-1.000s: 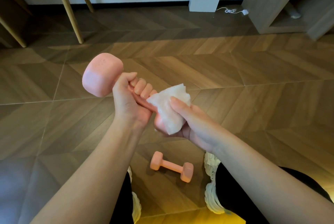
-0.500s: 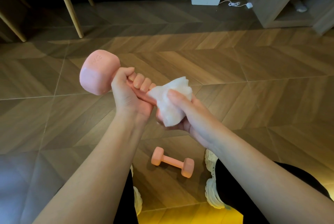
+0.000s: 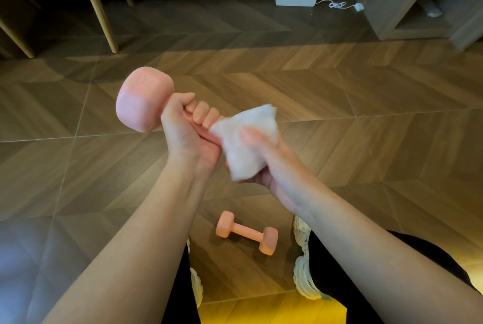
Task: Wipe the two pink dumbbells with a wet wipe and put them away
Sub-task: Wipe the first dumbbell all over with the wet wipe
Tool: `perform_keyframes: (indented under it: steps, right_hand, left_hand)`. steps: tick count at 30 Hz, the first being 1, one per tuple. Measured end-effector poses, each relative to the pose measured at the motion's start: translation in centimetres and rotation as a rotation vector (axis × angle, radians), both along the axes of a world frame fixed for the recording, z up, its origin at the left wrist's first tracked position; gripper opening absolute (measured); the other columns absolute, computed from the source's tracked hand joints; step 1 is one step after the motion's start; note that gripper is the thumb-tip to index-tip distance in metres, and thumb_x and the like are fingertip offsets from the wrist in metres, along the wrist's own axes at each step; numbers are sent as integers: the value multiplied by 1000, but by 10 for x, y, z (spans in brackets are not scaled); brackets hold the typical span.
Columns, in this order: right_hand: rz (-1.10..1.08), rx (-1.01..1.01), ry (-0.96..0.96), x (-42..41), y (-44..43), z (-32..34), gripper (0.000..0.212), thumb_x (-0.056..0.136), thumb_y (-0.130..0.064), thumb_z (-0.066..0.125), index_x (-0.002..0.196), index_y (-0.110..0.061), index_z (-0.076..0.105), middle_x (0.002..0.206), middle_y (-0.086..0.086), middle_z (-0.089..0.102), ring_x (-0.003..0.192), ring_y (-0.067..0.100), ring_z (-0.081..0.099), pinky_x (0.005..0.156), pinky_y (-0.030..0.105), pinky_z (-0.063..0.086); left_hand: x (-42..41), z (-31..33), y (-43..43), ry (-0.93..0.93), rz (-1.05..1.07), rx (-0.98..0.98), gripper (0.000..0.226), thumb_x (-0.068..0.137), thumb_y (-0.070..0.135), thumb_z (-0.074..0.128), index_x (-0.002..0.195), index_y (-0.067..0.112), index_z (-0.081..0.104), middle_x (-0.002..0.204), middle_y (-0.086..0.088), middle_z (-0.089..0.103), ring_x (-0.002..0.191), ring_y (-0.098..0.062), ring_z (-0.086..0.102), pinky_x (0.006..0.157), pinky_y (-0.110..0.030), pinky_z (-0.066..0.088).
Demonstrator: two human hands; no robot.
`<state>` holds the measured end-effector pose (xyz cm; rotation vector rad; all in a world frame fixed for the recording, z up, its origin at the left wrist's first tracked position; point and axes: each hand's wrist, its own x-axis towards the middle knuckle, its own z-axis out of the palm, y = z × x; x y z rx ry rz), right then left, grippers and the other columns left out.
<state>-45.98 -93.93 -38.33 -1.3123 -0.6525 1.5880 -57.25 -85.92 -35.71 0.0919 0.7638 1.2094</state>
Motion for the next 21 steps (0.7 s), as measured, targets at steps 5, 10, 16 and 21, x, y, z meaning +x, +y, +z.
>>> perform_keyframes:
  steps: [5, 10, 16, 21]
  right_hand:
    - [-10, 19, 92, 5, 0, 4, 46, 89, -49, 57, 127, -24, 58, 119, 11, 69, 98, 19, 65, 83, 48, 54]
    - [74, 98, 128, 10, -4, 2, 43, 90, -32, 62, 130, -20, 52, 115, 5, 68, 100, 19, 66, 85, 42, 55]
    - [82, 137, -130, 3, -2, -3, 59, 70, -27, 80, 121, -34, 52, 122, 1, 62, 106, 15, 67, 81, 31, 59]
    - [41, 71, -93, -5, 2, -3, 46, 82, -46, 61, 123, -25, 57, 114, 4, 69, 100, 18, 67, 94, 46, 53]
  left_hand:
    - [1, -2, 1, -9, -11, 24, 43, 90, 13, 40, 48, 21, 30, 44, 7, 21, 39, -12, 22, 44, -25, 28]
    - [-1, -3, 1, 44, 42, -3, 31, 92, 16, 48, 64, 19, 36, 52, 5, 35, 44, -11, 36, 51, -24, 37]
    - [-2, -4, -1, 76, 135, -111, 37, 95, 16, 47, 64, 20, 27, 48, 6, 21, 39, -11, 21, 41, -20, 27]
    - [-4, -3, 0, 57, 116, -92, 38, 92, 14, 45, 60, 21, 26, 49, 6, 20, 42, -12, 19, 40, -22, 24]
